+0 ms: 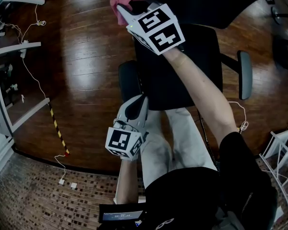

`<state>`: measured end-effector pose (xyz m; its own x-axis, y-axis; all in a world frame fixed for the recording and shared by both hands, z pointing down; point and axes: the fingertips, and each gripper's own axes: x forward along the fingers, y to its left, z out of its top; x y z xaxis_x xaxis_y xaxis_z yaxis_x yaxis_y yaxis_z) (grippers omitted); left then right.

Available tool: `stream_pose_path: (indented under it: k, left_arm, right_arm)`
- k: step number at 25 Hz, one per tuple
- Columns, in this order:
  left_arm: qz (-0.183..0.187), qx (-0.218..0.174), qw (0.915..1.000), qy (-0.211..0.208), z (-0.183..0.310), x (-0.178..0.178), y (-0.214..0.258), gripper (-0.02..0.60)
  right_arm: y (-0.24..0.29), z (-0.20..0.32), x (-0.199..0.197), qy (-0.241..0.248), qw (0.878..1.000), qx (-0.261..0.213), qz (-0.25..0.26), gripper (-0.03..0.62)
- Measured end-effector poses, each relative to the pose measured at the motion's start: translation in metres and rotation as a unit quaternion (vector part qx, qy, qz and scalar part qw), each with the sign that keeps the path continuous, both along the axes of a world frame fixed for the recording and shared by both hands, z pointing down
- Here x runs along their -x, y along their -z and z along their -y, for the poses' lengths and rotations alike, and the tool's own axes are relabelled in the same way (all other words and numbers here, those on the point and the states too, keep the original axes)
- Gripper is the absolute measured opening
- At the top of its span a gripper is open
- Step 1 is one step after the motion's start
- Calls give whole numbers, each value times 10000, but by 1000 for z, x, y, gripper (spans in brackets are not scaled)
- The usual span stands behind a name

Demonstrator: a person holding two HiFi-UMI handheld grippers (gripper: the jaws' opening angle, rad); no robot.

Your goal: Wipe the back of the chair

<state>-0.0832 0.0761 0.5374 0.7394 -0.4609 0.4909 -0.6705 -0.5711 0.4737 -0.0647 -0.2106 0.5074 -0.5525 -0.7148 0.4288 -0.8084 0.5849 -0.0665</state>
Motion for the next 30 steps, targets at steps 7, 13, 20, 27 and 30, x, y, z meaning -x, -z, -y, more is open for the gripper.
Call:
stream_pose_path:
  k: [7,13,20,27,30]
  left_arm:
    - [-10,-29,9998,-187,5,-16,-1,-6]
    - [-16,-22,9991,-418,6,-48,-1,-6]
    - [41,-32,9983,-575,9,-68,-4,-6]
    - [-77,-64,9980,-616,9,-90,-1,-6]
    - [-91,-54,9981,-601,7,-90,-2,-6]
  right_arm:
    - [12,3,-120,-971,9945,-300,-264,51]
    - [14,-6,-218,-1496,9877,-279,-355,51]
    - [13,-16,-304,-2129,9764,-187,-295,51]
    - [12,-32,-394,-2639,9586,-39,-1069,51]
    - [9,-42,-427,-2918,9463,97,-1389,51]
